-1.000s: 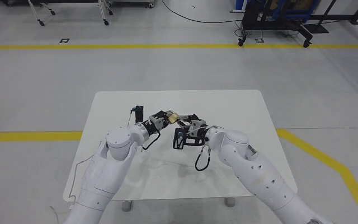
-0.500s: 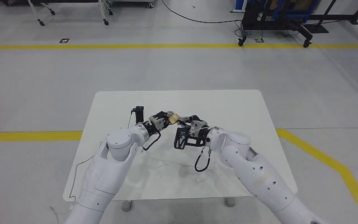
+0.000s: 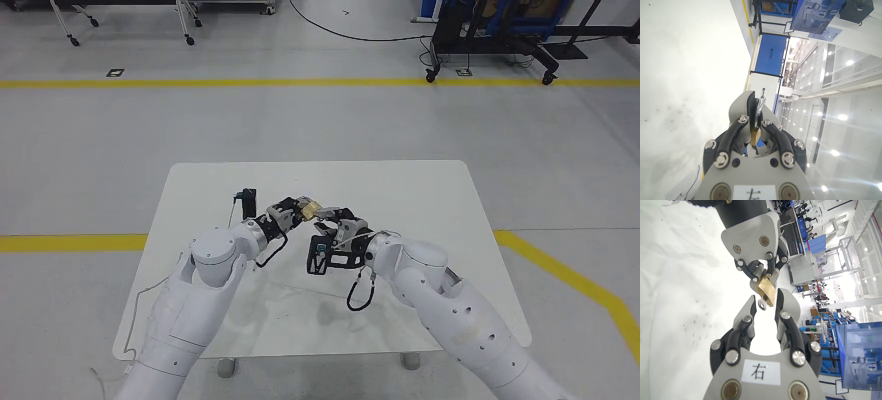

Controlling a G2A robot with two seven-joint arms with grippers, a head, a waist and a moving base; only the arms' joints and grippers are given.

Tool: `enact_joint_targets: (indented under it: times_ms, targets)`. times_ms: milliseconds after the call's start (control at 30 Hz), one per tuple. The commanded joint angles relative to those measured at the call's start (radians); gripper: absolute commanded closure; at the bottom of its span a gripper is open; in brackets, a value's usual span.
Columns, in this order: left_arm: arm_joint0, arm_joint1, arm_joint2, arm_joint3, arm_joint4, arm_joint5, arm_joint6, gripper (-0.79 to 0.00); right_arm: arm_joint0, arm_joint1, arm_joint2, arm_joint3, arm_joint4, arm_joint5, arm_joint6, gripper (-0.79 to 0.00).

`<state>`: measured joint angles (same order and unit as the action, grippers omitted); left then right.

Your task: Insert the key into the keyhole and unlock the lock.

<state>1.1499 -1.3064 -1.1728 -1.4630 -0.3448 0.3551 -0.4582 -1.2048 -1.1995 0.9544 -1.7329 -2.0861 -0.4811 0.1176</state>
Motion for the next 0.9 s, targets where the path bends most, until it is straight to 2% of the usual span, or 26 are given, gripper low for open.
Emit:
enact_joint_targets:
  times_ms: [0,67,100,300,500,633,867]
  targets:
    - [0.001,0.001,-0.001,-0.002,0.002,0.0,0.0,0.0,0.004,-0.002,-0.006,0.003,-0.002,-0.009,0.006,-0.212]
    - [0.004,0.002,-0.003,-0.005,0.003,-0.002,0.0,0.0,0.008,-0.003,-0.008,0.01,0.002,-0.011,0.012,-0.132]
    - [0.005,0.002,-0.003,-0.007,0.005,-0.002,0.001,0.0,0.008,-0.005,-0.008,0.012,0.009,-0.008,0.012,-0.003]
    - [0.008,0.004,-0.004,-0.013,0.01,-0.004,-0.003,0.0,0.008,-0.009,-0.005,0.021,0.036,-0.004,0.015,0.0]
    - [0.017,0.006,-0.005,-0.03,0.014,-0.026,-0.004,0.0,-0.006,-0.015,0.019,0.036,0.153,0.009,0.023,0.0]
    - [0.027,0.007,-0.009,-0.042,0.02,-0.089,-0.014,0.0,-0.014,-0.022,0.041,0.054,0.269,0.034,0.037,0.0]
    - [0.05,0.01,-0.032,-0.042,0.011,-0.197,-0.014,0.0,-0.044,-0.027,0.083,0.069,0.441,0.069,-0.015,0.0]
